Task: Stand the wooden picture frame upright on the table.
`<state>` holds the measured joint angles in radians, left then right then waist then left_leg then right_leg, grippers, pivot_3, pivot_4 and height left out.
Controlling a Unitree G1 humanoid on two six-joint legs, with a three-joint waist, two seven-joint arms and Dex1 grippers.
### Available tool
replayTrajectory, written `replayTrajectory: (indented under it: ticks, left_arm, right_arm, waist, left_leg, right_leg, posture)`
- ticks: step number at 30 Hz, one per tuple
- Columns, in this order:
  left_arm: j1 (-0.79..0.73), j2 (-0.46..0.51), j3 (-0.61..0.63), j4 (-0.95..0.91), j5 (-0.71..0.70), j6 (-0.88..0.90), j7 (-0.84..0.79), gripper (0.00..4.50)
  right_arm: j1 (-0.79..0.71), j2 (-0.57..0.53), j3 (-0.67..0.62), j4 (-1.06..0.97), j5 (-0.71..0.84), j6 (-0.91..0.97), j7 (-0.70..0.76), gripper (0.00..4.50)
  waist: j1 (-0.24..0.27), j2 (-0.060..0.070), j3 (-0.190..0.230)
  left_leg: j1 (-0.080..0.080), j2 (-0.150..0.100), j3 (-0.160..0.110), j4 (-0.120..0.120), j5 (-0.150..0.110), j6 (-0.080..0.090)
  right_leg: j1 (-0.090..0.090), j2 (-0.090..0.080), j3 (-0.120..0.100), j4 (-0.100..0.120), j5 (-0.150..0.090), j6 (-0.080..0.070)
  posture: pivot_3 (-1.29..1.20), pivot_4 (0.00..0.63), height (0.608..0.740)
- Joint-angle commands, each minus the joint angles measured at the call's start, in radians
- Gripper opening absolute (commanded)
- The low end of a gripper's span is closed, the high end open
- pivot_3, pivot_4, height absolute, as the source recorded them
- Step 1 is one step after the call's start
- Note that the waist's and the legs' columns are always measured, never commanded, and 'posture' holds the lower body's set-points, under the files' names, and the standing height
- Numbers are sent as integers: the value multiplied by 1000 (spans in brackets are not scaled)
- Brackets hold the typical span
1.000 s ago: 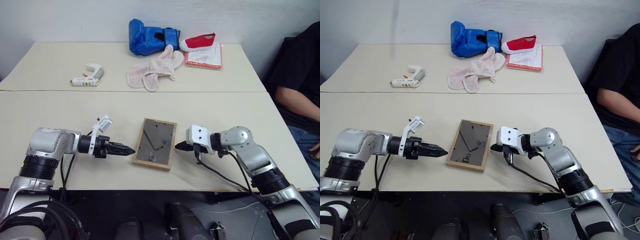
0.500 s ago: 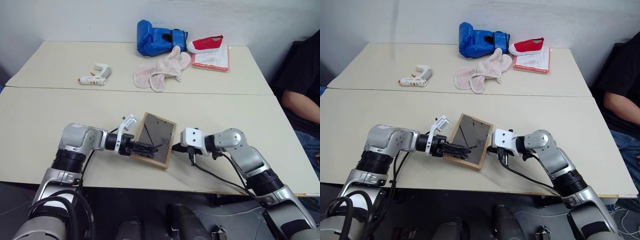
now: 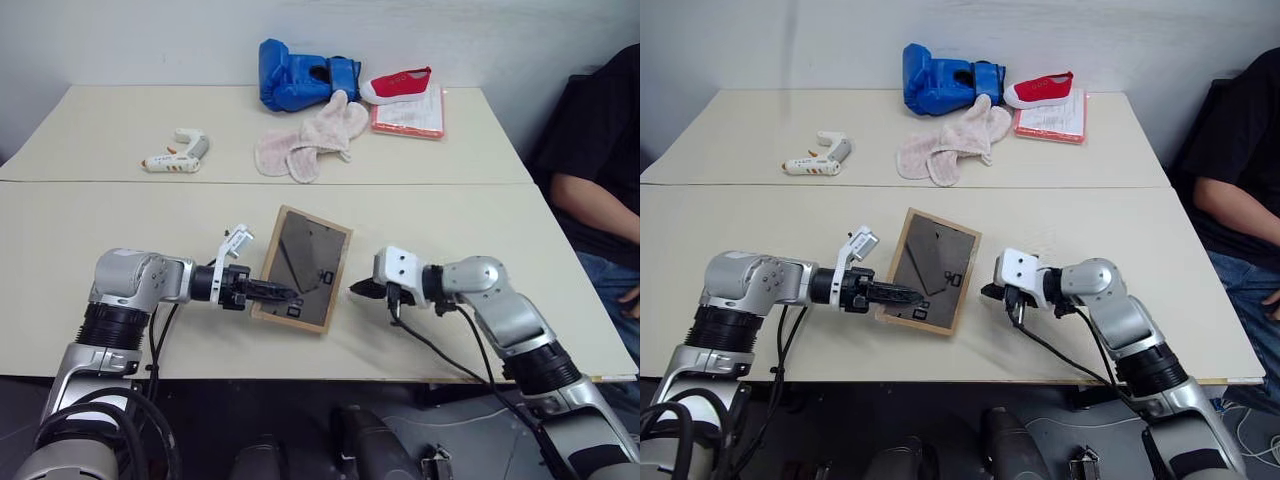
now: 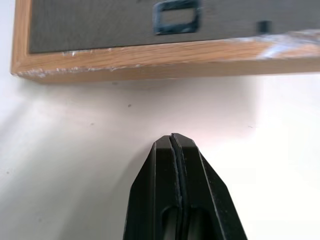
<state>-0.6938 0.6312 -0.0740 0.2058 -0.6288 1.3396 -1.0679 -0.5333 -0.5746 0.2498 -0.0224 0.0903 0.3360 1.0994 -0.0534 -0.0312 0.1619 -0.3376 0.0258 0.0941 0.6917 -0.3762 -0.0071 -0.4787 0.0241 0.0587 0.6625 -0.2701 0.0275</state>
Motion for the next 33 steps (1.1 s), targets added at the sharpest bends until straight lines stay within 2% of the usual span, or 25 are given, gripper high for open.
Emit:
replayTrajectory:
  ticks: [1, 3, 6, 12, 13, 19, 25, 28, 32, 33]
  left_arm:
    - [-13, 5, 45, -41, -34, -23, 0, 1235]
    - [-3, 8, 36, -66, -32, -35, 0, 1235]
    - [9, 7, 29, -102, -34, -46, 0, 1235]
    - [1, 4, 59, -152, -71, -35, -3, 1235]
    - [-5, 6, 70, -164, -85, -29, -6, 1235]
    - [-19, 20, 63, -170, -91, -33, -18, 1235]
    - [-19, 12, 40, -133, -58, -82, -6, 1235]
    - [-24, 12, 37, -112, -59, -86, -2, 1235]
    - [-39, 12, 49, -99, -73, -77, -1, 1235]
    - [-42, 12, 50, -96, -74, -75, 0, 1235]
  right_arm:
    - [-40, -45, -118, -156, 227, 251, 76, 574]
    - [-88, -40, -172, -218, 365, 424, 72, 1170]
    - [-156, 9, -188, -244, 446, 551, 7, 2245]
    - [-224, 99, -151, -174, 436, 573, -98, 4301]
    - [-230, 108, -136, -158, 423, 560, -109, 4487]
    - [-235, 122, -79, -200, 448, 521, -72, 4500]
    - [-217, 107, -148, -300, 592, 598, -64, 4500]
    - [-194, 49, -171, -321, 574, 584, -84, 4500]
    - [-114, -82, -196, -383, 538, 512, -48, 4500]
    - [-84, -121, -191, -388, 487, 451, -49, 4500]
  waist:
    - [0, 0, 1]
    - [-1, 0, 1]
    - [-4, 0, 1]
    - [-1, 0, 1]
    - [-1, 0, 1]
    - [-2, 0, 1]
    - [-1, 0, 1]
    - [0, 0, 1]
    - [3, 0, 1]
    - [4, 0, 1]
  left_leg:
    - [0, 0, 0, 0, 0, 0]
    - [0, 0, 0, 0, 0, 0]
    - [0, 1, 0, 0, 0, 0]
    - [-2, 0, -1, 1, 0, 0]
    - [-2, 0, -1, 1, 0, 0]
    - [-4, 1, -1, 1, -1, 1]
    - [-4, 1, -1, 1, 0, 0]
    - [-4, 1, -2, 1, -1, 0]
    - [-5, 0, -2, 1, -1, 1]
    - [-5, 0, -2, 1, -1, 1]
  right_leg:
    - [0, 0, 0, 0, 0, 0]
    - [0, 0, 0, 0, 0, 0]
    - [-1, 0, 0, 1, 0, 0]
    - [-1, 0, -1, -1, 0, 0]
    - [-1, 0, -1, -1, 0, 0]
    - [-2, 0, -1, -1, 0, 0]
    - [-2, 0, -1, -1, 0, 0]
    - [-2, 0, -2, -1, 0, 0]
    - [-2, 0, -2, -2, 0, 0]
    - [-2, 0, -2, -3, 0, 0]
  posture:
    - [0, 150, 740]
    - [0, 150, 740]
    - [0, 150, 740]
    - [0, 150, 740]
    - [0, 150, 740]
    - [0, 150, 740]
    - [0, 150, 740]
    - [0, 150, 740]
    - [0, 150, 740]
    - [0, 150, 740]
